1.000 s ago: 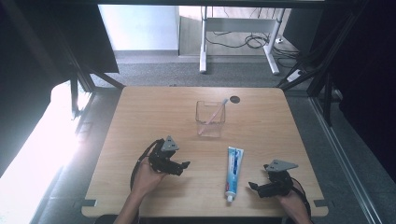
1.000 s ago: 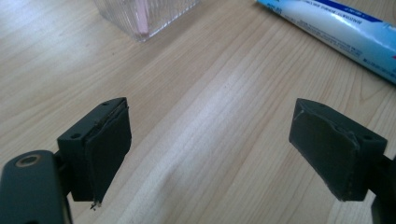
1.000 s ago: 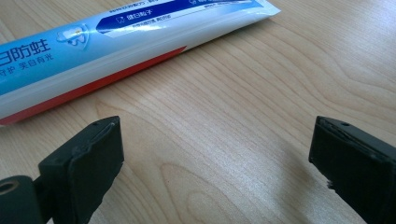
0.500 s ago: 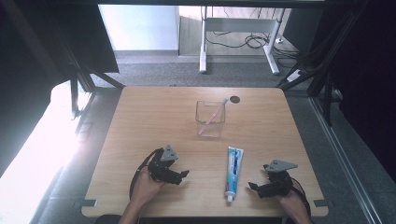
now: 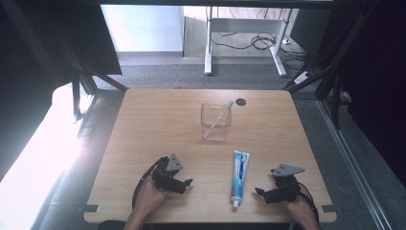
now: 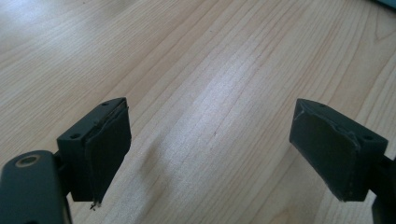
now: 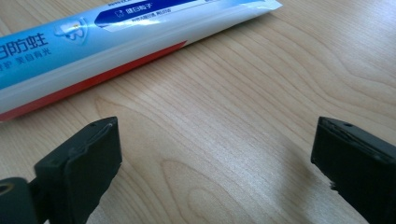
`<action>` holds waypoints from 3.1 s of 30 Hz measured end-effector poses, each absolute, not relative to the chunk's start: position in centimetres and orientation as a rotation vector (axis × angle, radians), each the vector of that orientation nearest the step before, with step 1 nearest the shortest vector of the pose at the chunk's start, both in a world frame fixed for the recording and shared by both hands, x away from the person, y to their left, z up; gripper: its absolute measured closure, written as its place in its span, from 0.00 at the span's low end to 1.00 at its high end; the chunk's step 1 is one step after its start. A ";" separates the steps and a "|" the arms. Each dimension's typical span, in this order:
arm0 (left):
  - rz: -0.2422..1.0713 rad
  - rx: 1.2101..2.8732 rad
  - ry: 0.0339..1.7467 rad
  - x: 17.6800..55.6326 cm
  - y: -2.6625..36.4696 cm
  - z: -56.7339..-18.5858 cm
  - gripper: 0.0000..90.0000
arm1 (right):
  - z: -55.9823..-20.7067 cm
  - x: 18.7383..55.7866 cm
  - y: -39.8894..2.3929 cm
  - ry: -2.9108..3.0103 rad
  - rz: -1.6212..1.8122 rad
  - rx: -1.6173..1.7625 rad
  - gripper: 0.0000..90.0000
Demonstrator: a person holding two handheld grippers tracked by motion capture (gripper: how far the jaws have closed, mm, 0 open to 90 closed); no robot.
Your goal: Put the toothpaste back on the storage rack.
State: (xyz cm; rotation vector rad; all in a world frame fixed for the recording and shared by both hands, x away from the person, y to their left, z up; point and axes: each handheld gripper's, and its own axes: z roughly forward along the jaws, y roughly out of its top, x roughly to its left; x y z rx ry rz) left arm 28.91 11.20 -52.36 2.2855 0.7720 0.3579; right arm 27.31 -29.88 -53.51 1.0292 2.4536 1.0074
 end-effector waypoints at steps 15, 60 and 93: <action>0.292 2.179 0.833 28.9 12.8 -52.2 0.14 | -52.0 27.2 -28.9 2.490 0.998 1.020 0.11; 0.321 2.193 0.887 29.0 13.3 -52.6 0.15 | -50.0 28.3 -19.8 2.785 1.092 0.862 1.00; 0.327 2.204 0.881 28.9 13.3 -52.4 0.17 | -50.7 28.2 -24.4 2.785 0.965 0.986 1.00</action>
